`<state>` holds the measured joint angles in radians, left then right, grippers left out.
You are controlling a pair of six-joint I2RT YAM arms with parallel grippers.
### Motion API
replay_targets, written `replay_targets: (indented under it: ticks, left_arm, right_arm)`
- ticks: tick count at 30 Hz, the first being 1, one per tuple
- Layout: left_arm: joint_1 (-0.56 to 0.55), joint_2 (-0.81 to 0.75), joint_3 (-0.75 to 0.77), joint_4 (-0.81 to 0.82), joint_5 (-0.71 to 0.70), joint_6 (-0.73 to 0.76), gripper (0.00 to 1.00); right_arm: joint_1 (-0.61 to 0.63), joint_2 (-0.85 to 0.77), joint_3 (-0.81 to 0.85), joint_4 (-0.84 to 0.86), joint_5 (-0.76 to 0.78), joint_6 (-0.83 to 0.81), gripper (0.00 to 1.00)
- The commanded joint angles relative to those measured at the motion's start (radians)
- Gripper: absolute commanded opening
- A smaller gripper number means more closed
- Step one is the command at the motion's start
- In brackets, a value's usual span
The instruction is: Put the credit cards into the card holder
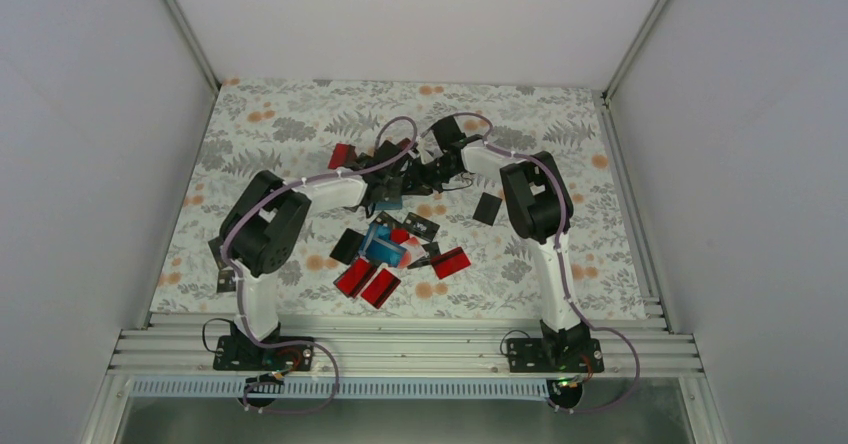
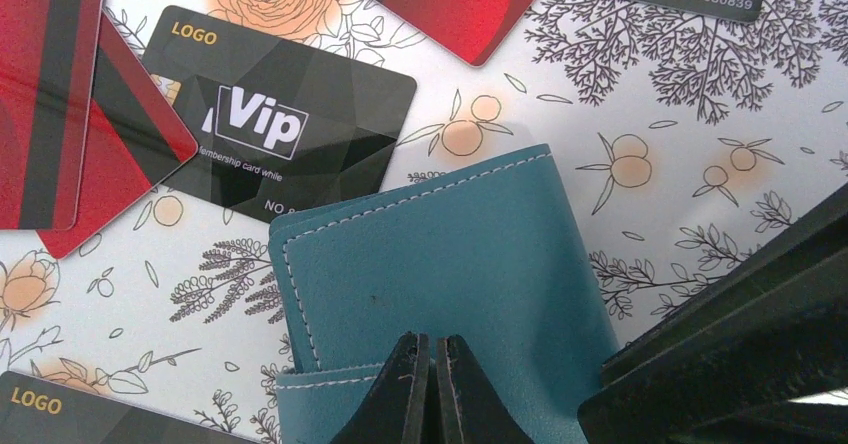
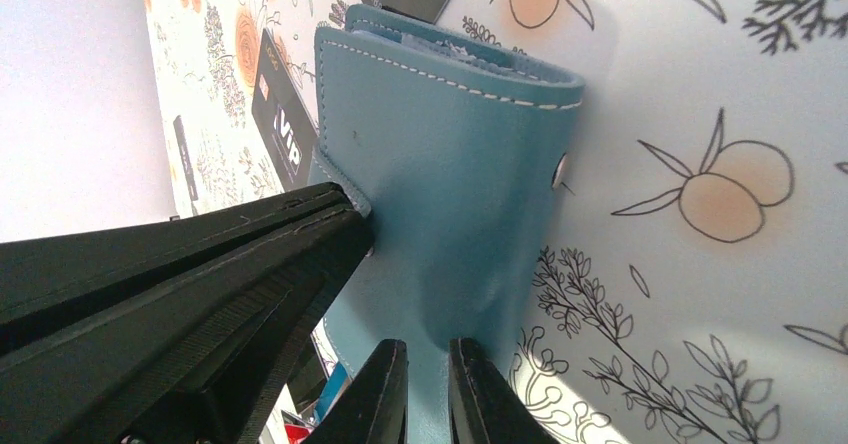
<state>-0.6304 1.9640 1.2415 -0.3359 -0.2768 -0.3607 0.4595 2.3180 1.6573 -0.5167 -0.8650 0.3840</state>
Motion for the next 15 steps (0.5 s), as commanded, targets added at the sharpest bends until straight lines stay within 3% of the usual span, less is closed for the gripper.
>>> replay_targets:
  ticks: [1, 8, 15]
  left_arm:
    - [-0.014, 0.051, -0.11, -0.135, 0.118, -0.028, 0.02]
    - [-0.029, 0.084, -0.113, -0.113, 0.116, -0.061, 0.02]
    - [-0.055, 0.071, -0.231, -0.068, 0.068, -0.187, 0.02]
  right_arm:
    - [0.0, 0.041, 0.029, -0.009, 0.03, -0.004, 0.13]
    - [0.001, 0.04, 0.041, -0.017, 0.034, -0.002, 0.13]
    - [0.0, 0.038, 0.05, -0.024, 0.038, -0.003, 0.13]
